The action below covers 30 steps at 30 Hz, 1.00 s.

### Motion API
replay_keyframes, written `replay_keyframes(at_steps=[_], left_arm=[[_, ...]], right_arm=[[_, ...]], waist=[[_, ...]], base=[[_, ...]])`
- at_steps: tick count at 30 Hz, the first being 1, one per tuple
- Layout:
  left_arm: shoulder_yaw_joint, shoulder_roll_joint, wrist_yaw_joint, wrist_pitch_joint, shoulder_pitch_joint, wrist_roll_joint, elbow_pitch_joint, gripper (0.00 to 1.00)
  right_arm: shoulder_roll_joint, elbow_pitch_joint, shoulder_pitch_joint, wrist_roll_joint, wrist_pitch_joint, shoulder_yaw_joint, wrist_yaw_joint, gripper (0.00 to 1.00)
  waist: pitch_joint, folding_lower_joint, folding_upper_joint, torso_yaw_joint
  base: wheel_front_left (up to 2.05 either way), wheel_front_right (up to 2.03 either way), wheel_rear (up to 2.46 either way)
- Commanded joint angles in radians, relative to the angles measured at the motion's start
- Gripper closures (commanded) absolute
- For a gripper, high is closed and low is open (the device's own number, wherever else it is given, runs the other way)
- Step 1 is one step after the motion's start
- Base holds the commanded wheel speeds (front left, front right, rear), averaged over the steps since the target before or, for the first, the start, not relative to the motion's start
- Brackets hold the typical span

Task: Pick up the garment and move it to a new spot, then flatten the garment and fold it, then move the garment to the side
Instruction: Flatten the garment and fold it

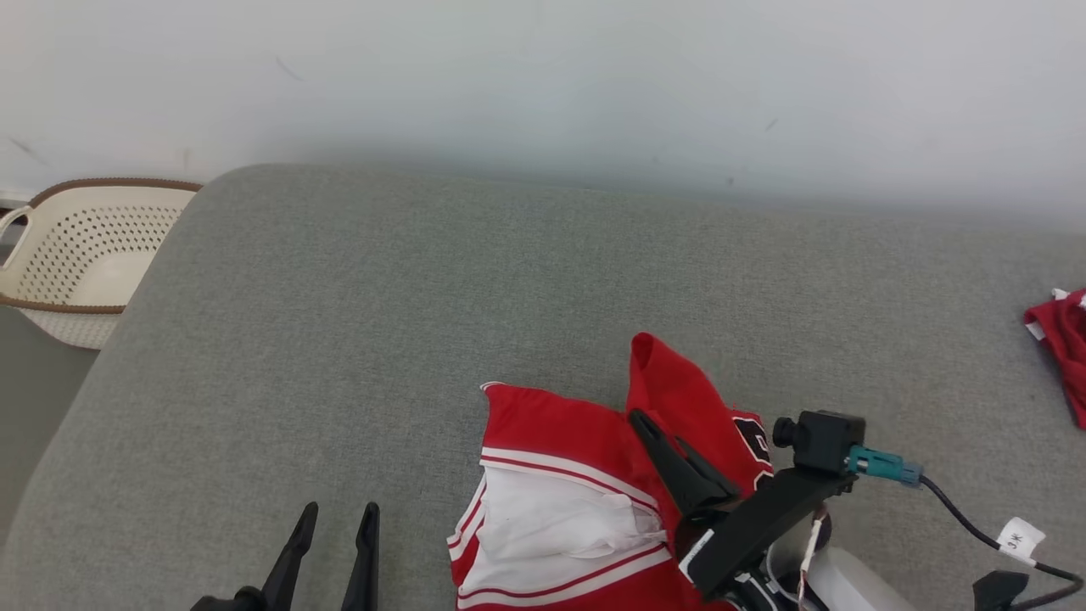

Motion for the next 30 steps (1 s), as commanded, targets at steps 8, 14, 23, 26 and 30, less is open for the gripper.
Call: replay_keyframes(at_steps=[8,14,23,26,30], left_arm=[[-0.041,0.001,0.007,-0.004,-0.027,-0.018,0.017,0.0],[-0.066,0.001,0.013,-0.004,-0.039,-0.032,0.023,0.0],[-0.097,0.001,0.023,-0.004,-0.056,-0.043,0.033,0.0],[-0.098,0.001,0.025,-0.004,-0.059,-0.047,0.036,0.0],[-0.084,0.001,0.03,-0.005,-0.047,-0.043,0.04,0.0]], right_arm=[[0.065,0.086,-0.055,0.005,-0.012,0.055,0.0,1.0],[0.11,0.165,-0.106,0.011,-0.04,0.072,0.0,1.0],[0.167,0.345,-0.181,0.019,-0.071,0.104,0.0,0.86],[0.168,0.366,-0.195,0.03,-0.092,0.12,0.0,0.0],[0.153,0.338,-0.204,0.058,-0.128,0.135,0.0,0.0]], waist=[[0.022,0.0001,0.0,0.057],[0.035,0.0001,0.0,0.083],[0.053,0.0001,0.0,0.114],[0.052,0.0001,0.0,0.114],[0.042,0.0001,0.0,0.099]], base=[[0.0,0.0,0.0],[0.0,0.0,0.0],[0.0,0.0,0.0],[0.0,0.0,0.0],[0.0,0.0,0.0]])
